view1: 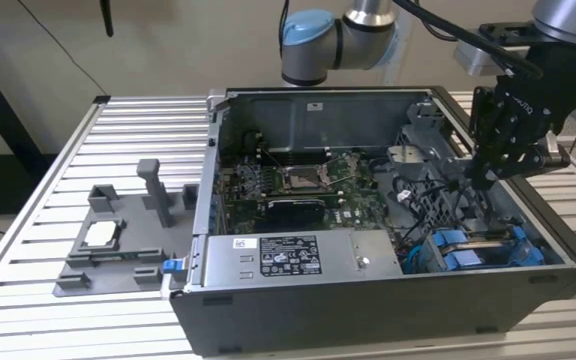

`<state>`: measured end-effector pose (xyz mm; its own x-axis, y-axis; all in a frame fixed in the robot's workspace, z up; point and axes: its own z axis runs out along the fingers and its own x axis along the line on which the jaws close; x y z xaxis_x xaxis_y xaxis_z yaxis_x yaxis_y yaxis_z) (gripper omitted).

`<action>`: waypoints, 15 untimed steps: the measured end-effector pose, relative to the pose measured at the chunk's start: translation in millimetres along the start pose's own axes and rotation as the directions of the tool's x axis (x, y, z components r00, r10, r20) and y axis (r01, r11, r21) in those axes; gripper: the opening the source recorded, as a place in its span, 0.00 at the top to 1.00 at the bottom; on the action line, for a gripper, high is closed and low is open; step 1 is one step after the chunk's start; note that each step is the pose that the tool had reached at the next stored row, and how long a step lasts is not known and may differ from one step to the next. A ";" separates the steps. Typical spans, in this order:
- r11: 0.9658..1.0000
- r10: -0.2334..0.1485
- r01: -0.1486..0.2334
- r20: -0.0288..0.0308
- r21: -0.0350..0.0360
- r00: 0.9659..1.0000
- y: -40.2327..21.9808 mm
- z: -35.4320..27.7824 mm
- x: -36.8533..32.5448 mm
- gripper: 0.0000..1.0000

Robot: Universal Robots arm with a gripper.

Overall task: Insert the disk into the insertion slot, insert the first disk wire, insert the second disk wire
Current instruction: 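Insert the second disk wire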

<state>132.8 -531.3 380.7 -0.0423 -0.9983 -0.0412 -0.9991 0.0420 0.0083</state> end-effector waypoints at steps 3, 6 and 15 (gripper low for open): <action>1.000 0.000 0.000 0.000 0.003 1.000 5.3 -1.0 -1.3 0.73; 1.000 0.000 0.000 0.000 0.006 1.000 10.5 -2.8 -1.5 0.73; 1.000 -0.001 0.001 -0.022 0.010 1.000 28.6 -3.3 -4.1 0.73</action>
<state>104.4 -526.1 384.4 -0.0416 -0.9990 -0.0191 -0.9991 0.0417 -0.0020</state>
